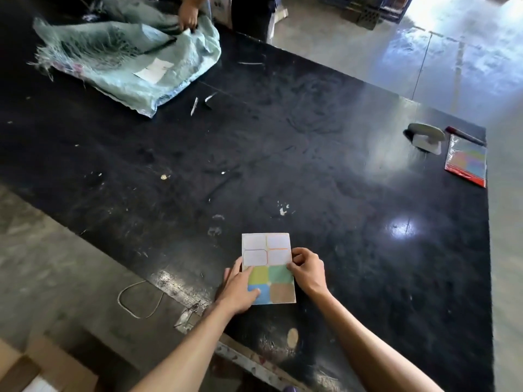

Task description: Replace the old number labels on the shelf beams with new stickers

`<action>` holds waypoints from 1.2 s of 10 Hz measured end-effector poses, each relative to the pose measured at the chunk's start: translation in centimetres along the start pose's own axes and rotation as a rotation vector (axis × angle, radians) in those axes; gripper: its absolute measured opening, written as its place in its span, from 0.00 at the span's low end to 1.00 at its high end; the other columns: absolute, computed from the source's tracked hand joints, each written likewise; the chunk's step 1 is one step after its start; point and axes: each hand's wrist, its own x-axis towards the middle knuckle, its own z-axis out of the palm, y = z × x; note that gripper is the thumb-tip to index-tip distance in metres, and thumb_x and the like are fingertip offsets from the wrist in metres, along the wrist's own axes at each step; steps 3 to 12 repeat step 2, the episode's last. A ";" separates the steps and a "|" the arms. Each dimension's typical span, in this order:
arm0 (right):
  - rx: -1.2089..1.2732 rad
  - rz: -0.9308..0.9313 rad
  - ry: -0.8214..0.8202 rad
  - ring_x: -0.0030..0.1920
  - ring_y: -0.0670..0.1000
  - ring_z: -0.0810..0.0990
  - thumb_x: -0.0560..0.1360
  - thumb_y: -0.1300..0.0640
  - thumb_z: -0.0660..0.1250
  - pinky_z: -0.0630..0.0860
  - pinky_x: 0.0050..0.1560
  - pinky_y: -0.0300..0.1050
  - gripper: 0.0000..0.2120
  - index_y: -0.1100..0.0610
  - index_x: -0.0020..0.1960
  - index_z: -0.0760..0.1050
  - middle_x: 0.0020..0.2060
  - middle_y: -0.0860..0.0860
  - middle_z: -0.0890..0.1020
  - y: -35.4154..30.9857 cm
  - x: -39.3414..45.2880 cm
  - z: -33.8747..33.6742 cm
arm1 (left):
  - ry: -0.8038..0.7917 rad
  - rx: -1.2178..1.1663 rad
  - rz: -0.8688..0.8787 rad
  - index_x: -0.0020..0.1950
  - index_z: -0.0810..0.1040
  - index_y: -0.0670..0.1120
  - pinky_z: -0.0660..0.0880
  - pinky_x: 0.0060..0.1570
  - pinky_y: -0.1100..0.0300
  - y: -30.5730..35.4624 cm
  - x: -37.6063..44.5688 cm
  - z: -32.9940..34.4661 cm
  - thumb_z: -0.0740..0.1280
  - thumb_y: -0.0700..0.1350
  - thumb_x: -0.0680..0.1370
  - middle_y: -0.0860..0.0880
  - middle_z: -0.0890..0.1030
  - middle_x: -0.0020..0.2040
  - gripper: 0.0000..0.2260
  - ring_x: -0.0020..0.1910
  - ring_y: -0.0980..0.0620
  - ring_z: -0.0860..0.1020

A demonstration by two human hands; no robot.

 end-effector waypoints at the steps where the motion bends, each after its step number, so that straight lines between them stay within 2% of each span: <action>1: -0.102 -0.049 -0.052 0.45 0.46 0.74 0.72 0.58 0.71 0.70 0.47 0.41 0.16 0.52 0.59 0.78 0.50 0.52 0.76 0.3 0.3 0.2 | -0.006 0.000 0.008 0.77 0.66 0.49 0.57 0.73 0.57 -0.2 -0.1 -0.1 0.66 0.47 0.77 0.51 0.51 0.81 0.28 0.75 0.43 0.57; 2: -0.082 -0.062 -0.084 0.45 0.47 0.75 0.71 0.57 0.72 0.74 0.50 0.44 0.20 0.55 0.62 0.74 0.54 0.55 0.76 -0.6 1.1 0.0 | 0.028 -0.107 -0.013 0.77 0.66 0.47 0.55 0.73 0.61 -0.2 0.2 -0.9 0.68 0.45 0.77 0.46 0.54 0.81 0.28 0.79 0.45 0.58; 12: -0.082 -0.062 -0.084 0.45 0.47 0.75 0.71 0.57 0.72 0.74 0.50 0.44 0.20 0.55 0.62 0.74 0.54 0.55 0.76 -0.6 1.1 0.0 | 0.028 -0.107 -0.013 0.77 0.66 0.47 0.55 0.73 0.61 -0.2 0.2 -0.9 0.68 0.45 0.77 0.46 0.54 0.81 0.28 0.79 0.45 0.58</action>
